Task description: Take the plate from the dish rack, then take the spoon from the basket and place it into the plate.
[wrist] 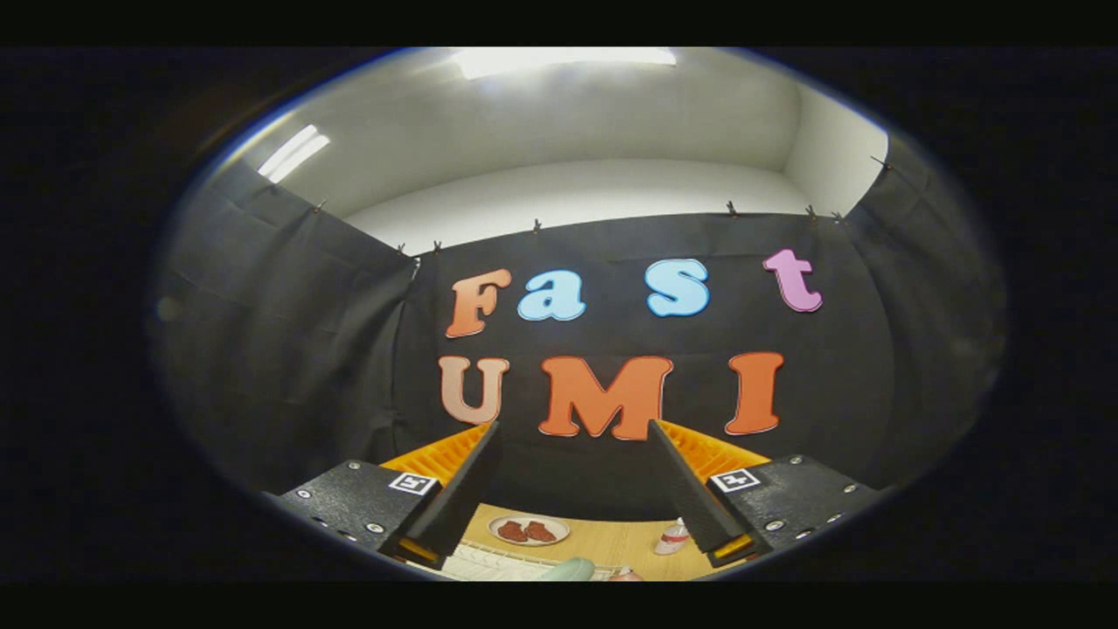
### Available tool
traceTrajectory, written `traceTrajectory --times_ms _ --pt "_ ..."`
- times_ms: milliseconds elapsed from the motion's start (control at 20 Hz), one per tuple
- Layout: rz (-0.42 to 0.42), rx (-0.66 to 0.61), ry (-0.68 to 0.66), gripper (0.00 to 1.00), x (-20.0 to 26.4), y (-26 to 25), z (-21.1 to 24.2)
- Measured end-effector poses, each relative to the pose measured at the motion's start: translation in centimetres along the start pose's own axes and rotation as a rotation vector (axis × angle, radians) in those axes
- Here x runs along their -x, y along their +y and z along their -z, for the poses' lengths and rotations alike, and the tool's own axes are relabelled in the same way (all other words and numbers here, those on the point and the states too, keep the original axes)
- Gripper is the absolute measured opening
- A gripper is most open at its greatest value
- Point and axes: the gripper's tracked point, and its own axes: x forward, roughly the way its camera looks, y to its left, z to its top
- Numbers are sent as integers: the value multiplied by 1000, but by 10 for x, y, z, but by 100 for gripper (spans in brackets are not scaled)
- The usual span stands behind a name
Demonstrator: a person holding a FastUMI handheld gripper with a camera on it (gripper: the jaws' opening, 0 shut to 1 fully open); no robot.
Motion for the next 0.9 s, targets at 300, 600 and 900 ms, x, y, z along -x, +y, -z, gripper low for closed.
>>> traceTrajectory --times_ms 300,600,900 --pt "27 -23 84 98 -1 -13 25" --pt "56 -103 324 98 -4 -28 86" --pt "97 -97 668 98 0 -37 171"
